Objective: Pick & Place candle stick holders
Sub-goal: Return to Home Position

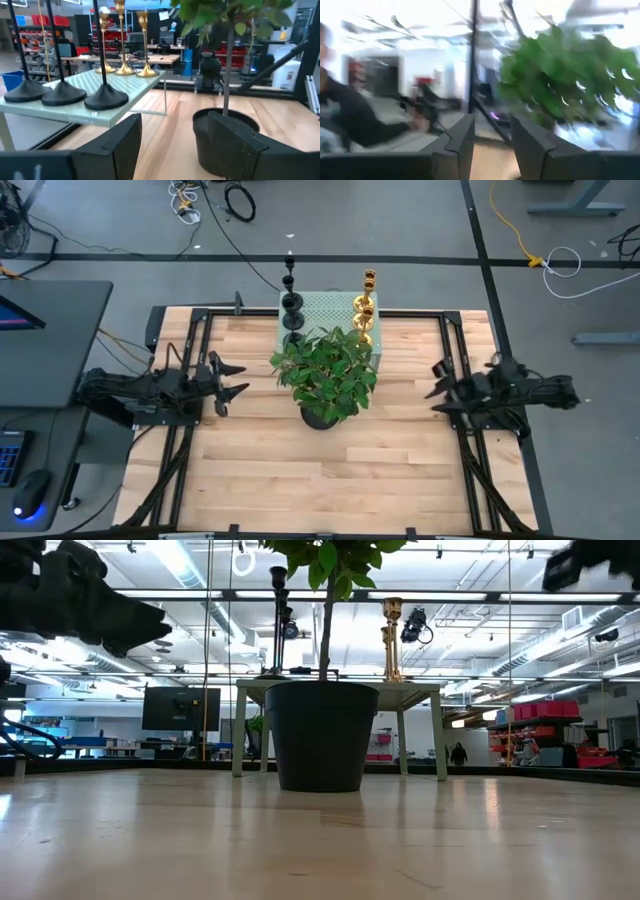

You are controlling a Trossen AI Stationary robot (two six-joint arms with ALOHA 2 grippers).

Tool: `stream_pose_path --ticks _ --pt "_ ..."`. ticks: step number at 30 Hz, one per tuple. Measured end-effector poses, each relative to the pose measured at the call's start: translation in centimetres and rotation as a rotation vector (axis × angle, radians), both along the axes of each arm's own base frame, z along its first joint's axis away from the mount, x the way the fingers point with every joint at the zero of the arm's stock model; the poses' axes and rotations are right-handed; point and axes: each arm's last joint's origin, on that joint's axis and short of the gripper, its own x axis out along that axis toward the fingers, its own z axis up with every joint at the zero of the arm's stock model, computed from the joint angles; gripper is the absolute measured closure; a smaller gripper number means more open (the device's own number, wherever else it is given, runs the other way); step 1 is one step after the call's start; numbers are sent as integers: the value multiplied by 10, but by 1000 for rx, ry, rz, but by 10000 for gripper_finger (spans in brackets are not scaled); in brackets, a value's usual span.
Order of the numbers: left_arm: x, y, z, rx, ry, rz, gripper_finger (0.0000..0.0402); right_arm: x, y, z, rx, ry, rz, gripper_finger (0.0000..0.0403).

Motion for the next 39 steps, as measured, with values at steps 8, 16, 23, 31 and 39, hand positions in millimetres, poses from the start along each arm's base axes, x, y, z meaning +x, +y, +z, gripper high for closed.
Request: stream_pose_path --ticks 8,16,23,31,39 --pt "-3 0 13 39 -24 -16 175 10 3 -26 13 45 -87 278" --pt "-3 -1 10 42 5 -35 175 17 4 -48 51 68 -188 278" --pt "-2 -1 7 30 35 -29 175 17 7 -50 25 92 -173 278" --pt "-2 -3 1 -3 84 -122 175 19 3 -60 142 218 -309 278" --pt "-1 -4 2 17 81 -160 175 20 4 -65 239 296 -253 278"
